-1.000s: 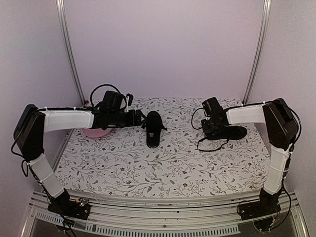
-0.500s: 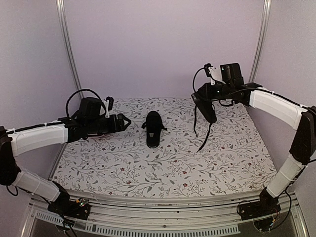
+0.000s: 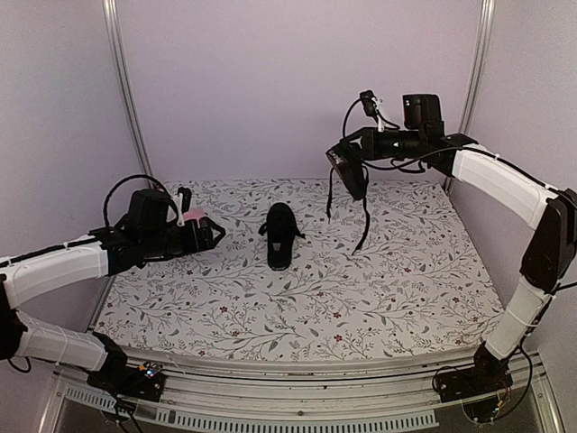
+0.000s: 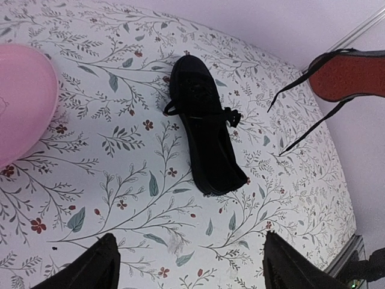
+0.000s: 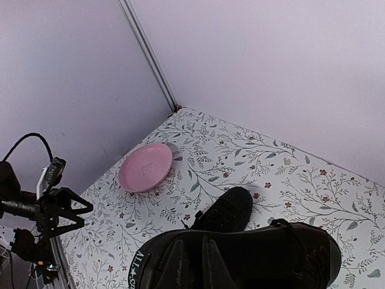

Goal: Tie the shoes
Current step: Place the shoe at the center of the board.

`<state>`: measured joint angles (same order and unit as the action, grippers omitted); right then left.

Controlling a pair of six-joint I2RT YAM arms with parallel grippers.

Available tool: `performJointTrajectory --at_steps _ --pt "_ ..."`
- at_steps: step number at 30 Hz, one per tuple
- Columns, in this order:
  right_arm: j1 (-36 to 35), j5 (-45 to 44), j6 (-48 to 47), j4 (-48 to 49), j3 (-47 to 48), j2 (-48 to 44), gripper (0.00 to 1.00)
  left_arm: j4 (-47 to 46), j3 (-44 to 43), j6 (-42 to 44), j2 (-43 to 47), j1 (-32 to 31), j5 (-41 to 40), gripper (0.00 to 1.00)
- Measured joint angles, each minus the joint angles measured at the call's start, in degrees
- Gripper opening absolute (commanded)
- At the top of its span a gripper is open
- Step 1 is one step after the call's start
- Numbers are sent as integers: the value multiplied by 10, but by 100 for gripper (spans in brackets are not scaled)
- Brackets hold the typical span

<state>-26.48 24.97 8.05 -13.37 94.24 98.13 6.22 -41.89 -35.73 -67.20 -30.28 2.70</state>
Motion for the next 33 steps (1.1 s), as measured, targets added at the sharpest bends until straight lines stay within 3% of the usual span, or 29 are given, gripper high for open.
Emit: performJointTrajectory --at_steps 4,10,18,24,28,33 --pt "0 37 30 -1 0 4 2 6 5 -5 1 5 -2 81" --pt "8 -9 24 -7 0 14 2 6 5 -8 -4 10 -1 81" --pt "62 -140 -59 -7 9 25 2 4 8 -11 -5 10 1 81" --pt "54 -156 -116 47 5 18 2 -8 33 -21 -2 11 7 81" --pt "5 -134 -136 112 -91 -15 2 -10 50 -28 3 11 12 81" --pt "-96 -102 -127 197 -291 -51 2 -12 63 -33 21 11 16 81"
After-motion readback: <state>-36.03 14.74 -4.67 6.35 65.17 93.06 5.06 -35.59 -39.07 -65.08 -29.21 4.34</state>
